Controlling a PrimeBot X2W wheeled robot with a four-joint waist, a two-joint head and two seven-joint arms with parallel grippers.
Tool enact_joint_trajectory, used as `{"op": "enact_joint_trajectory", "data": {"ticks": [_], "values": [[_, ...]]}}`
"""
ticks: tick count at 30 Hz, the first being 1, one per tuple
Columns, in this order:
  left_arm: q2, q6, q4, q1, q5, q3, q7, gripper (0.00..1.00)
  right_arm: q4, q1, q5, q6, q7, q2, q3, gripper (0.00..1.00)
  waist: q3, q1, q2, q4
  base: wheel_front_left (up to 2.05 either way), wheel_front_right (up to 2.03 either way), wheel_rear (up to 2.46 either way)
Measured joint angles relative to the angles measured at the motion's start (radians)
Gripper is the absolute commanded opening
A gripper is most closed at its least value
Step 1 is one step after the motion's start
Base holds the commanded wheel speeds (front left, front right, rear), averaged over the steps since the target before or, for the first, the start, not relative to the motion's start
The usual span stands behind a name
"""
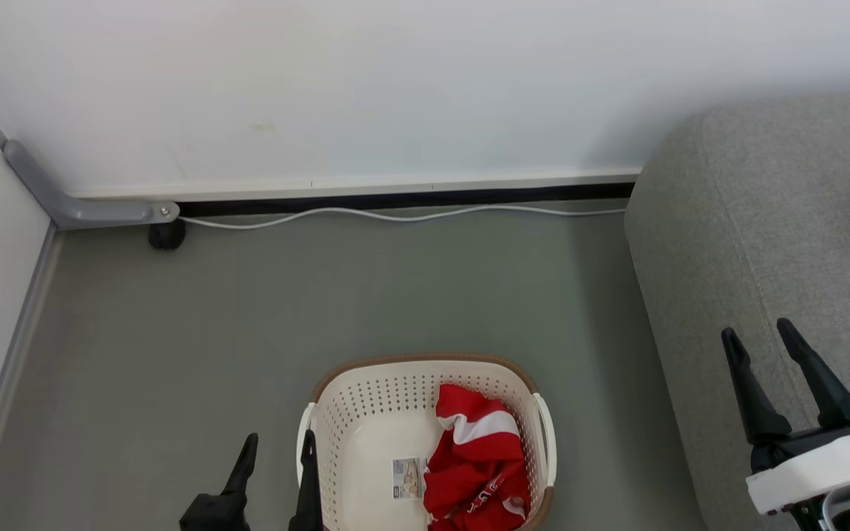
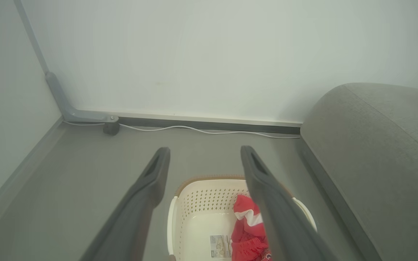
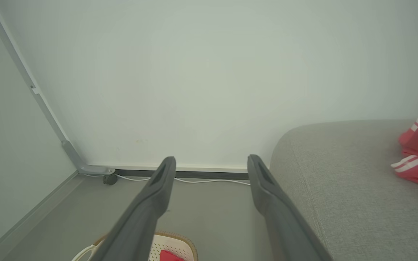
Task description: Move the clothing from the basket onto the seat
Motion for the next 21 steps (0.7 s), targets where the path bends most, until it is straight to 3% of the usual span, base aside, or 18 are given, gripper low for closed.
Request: {"op": "enact_joint_trajectory", "data": {"ticks": [21], "values": [[0.001, 0.142, 0.131, -0.322, -0.163, -0.341, 0.0, 1.0, -0.169, -0.176, 0.104, 0.0, 0.0, -0.131, -0.021, 1.0, 0.329, 0.0, 0.0, -0.039, 0.0, 0.0, 0.0]]}}
